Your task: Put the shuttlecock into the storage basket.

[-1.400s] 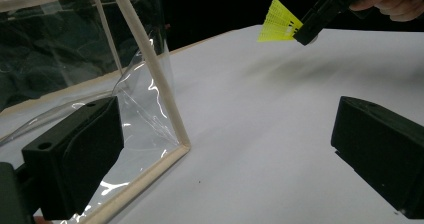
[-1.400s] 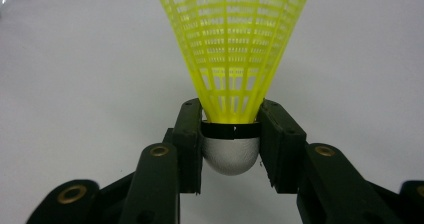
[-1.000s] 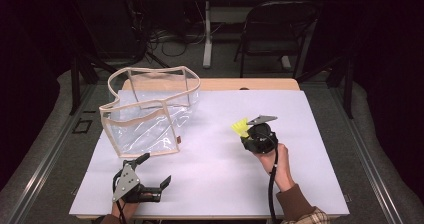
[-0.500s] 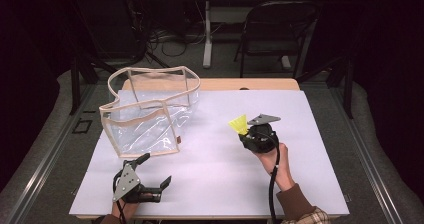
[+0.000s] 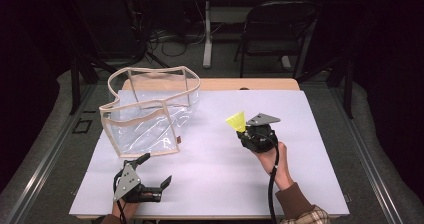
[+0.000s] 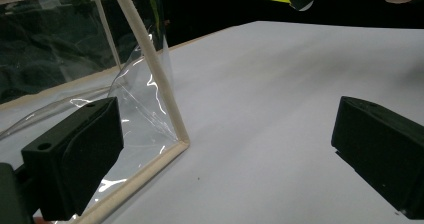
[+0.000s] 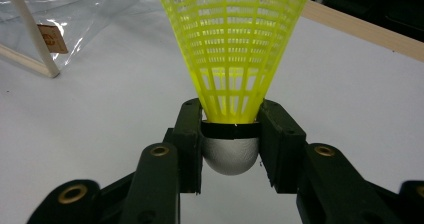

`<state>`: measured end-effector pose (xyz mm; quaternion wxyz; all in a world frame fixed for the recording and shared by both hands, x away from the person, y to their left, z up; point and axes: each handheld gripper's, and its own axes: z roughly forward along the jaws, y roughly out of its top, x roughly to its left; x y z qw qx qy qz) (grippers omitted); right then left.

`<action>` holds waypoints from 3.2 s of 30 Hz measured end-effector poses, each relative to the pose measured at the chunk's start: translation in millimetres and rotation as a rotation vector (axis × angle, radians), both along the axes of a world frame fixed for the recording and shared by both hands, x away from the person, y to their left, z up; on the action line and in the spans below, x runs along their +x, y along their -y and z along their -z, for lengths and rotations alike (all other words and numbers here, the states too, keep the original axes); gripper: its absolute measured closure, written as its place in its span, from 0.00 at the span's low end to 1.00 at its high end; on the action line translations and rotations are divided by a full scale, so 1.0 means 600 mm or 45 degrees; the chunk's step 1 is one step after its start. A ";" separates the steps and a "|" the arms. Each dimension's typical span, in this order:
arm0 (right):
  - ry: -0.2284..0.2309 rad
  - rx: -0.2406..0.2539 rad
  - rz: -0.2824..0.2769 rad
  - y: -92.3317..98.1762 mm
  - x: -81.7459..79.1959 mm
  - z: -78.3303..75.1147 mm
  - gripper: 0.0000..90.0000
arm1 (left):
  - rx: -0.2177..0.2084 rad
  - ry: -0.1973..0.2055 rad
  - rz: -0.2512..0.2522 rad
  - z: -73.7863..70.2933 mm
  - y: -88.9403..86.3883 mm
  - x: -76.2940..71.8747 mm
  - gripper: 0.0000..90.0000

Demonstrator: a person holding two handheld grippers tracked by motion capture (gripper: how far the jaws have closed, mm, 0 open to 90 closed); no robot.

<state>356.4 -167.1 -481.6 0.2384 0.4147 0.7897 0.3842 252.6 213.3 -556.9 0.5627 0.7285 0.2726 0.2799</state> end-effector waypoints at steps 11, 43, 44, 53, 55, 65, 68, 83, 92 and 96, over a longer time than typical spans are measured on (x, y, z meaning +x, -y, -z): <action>0.043 0.016 -0.010 -0.007 0.004 -0.007 0.72 | 0.006 -0.001 0.001 0.000 0.000 0.001 0.00; 0.135 0.102 -0.066 -0.029 0.028 -0.046 0.72 | 0.007 -0.006 0.003 0.001 -0.001 0.000 0.00; 0.135 0.105 -0.066 -0.030 0.029 -0.047 0.72 | 0.007 -0.006 0.002 0.001 -0.001 0.000 0.00; 0.156 0.110 -0.070 -0.036 0.035 -0.057 0.72 | 0.007 -0.007 0.004 0.000 0.000 0.001 0.00; 0.162 0.110 -0.070 -0.038 0.036 -0.058 0.72 | 0.009 -0.006 0.005 0.000 -0.001 0.001 0.00; 0.173 0.116 -0.068 -0.041 0.043 -0.068 0.72 | 0.007 -0.006 0.006 0.000 -0.001 0.000 0.00; 0.177 0.120 -0.066 -0.042 0.044 -0.070 0.72 | 0.007 -0.006 0.005 0.000 -0.001 0.000 0.00; 0.195 0.112 -0.061 -0.042 0.051 -0.081 0.72 | 0.004 -0.007 0.006 0.000 -0.001 0.000 0.00; 0.211 0.109 -0.067 -0.045 0.056 -0.091 0.72 | 0.004 -0.007 0.006 0.000 -0.001 0.000 0.00; 0.219 0.113 -0.066 -0.047 0.057 -0.097 0.72 | 0.001 -0.007 0.004 0.000 -0.001 0.000 0.00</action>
